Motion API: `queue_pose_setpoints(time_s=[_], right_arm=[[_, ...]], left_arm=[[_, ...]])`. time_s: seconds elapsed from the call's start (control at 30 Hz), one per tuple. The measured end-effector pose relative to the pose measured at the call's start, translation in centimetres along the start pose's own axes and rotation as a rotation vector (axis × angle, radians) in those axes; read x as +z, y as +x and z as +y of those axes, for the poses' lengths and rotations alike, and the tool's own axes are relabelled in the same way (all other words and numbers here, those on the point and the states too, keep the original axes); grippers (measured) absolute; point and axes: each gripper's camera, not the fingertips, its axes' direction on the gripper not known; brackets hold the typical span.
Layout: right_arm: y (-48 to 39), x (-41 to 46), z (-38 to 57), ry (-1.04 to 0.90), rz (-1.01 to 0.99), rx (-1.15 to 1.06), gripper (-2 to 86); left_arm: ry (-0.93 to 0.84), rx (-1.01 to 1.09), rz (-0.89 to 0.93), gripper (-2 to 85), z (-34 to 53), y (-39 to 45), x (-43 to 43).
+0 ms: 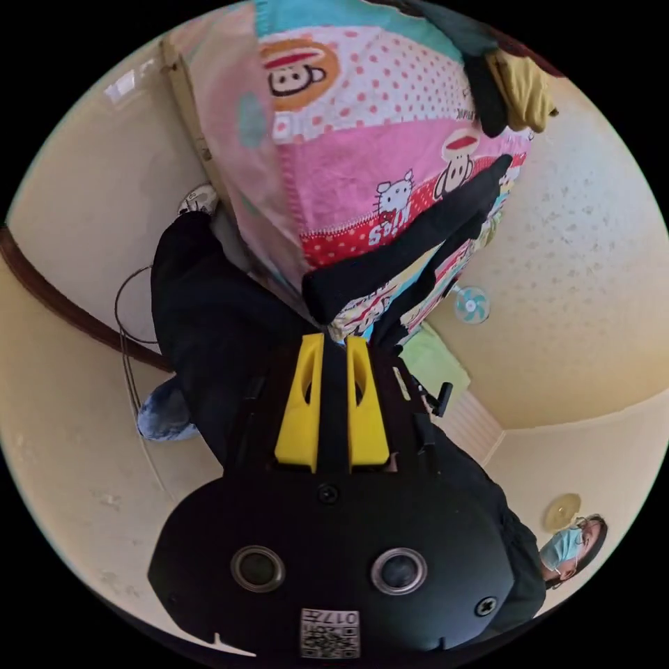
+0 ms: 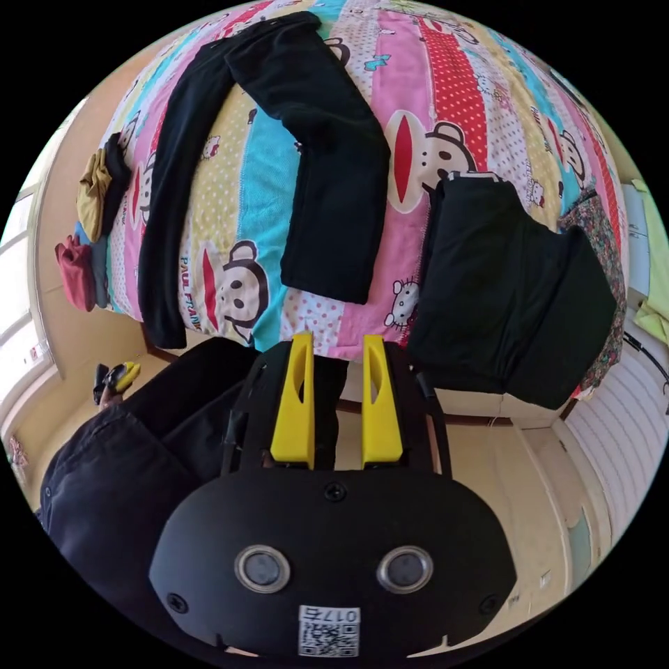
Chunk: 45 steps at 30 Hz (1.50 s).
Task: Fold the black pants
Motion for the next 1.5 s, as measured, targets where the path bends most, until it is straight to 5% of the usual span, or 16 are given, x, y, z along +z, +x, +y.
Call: queue_pose_setpoints(time_s=[0.33,0.6,0.8,0.97,1.07,1.2,1.4,1.5], right_arm=[[8.8,5.2,-8.7,-0.004,-0.284,0.18,13.7],[10.7,7.8,-9.6,0.016,-0.279,0.027,9.2],[14.9,2.8,-3.3,0.195,-0.768,-0.125,4.1],[16.5,6.2,1.1,0.065,-0.525,-0.104,3.2],[17.5,5.1,1.4,0.096,-0.765,-0.103,2.9],[13.5,1.1,1.9,0.122,-0.711,-0.334,2.4],[7.8,-2.5,2.8,0.146,-0.647,-0.613,1.4],[8.1,-2.6,2.9,0.138,-0.687,-0.609,1.7]], left_arm=[[0.162,0.006,-0.307,5.9,13.1,1.1,-2.1],[0.121,0.06,-0.431,5.6,17.0,4.3,1.7],[0.058,0.26,-0.468,5.8,16.2,10.3,7.2],[-0.048,0.457,-0.482,9.1,15.7,16.8,14.8],[-0.199,0.541,-0.514,13.3,14.6,20.5,22.2],[-0.368,0.648,-0.582,16.4,14.5,25.2,33.1],[-0.517,0.653,-1.008,18.2,13.9,24.9,44.4],[-0.527,0.598,-0.932,13.8,13.5,23.0,44.0]])
